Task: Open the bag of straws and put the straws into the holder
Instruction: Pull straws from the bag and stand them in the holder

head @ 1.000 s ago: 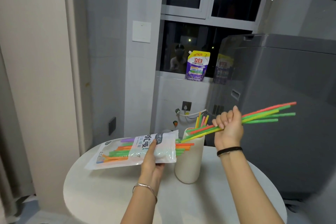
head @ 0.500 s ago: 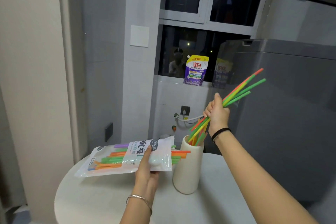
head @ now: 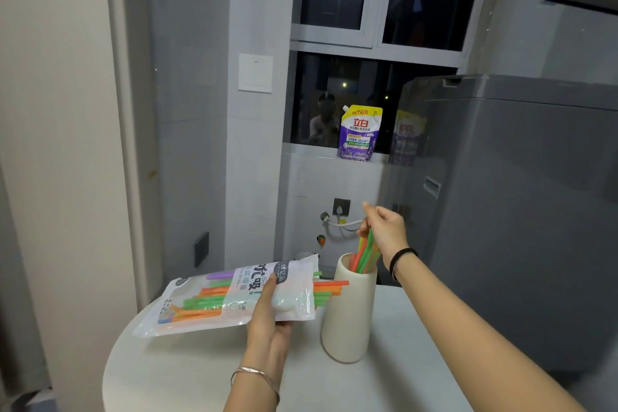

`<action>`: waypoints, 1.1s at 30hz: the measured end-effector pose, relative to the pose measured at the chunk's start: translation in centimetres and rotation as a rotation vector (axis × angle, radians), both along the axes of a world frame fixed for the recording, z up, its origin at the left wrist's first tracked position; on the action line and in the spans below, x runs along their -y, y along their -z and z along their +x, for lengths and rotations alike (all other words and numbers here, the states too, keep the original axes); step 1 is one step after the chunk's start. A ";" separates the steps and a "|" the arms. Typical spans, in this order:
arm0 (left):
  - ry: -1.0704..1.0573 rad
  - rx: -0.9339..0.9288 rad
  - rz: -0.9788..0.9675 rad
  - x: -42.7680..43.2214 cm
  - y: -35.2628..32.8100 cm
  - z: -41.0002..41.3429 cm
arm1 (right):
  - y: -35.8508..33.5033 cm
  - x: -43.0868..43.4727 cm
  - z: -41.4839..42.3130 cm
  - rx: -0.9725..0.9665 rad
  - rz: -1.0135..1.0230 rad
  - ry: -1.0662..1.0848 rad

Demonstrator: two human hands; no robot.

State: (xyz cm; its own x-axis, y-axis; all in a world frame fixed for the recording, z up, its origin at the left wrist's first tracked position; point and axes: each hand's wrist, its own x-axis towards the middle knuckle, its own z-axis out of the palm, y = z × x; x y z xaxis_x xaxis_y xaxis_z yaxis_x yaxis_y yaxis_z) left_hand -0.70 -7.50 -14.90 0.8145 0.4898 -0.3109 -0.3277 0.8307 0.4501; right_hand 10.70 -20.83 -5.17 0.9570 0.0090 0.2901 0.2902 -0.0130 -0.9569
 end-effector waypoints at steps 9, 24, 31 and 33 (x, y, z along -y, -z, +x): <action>-0.007 0.025 0.041 0.1 -0.8 -0.6 | 1.3 -0.6 -6.3 0.314 0.216 0.071; -0.120 -0.022 0.747 1.0 -2.2 -1.6 | 8.2 -3.8 -10.0 -0.575 0.785 -0.174; -0.146 -0.017 0.670 0.6 -2.1 -1.8 | 8.4 -4.0 -10.3 -0.390 0.499 -0.118; -0.134 -0.018 0.606 0.6 -1.9 -1.8 | 8.4 -3.8 -10.5 -0.295 0.341 -0.086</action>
State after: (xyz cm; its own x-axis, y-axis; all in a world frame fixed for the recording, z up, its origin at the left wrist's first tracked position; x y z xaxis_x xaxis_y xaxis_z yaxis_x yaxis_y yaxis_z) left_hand -2.52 -8.08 -12.97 0.7310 0.6811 0.0413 -0.3993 0.3778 0.8354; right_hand 0.22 -17.01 -13.55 0.9990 0.0434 0.0054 -0.0092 0.3295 -0.9441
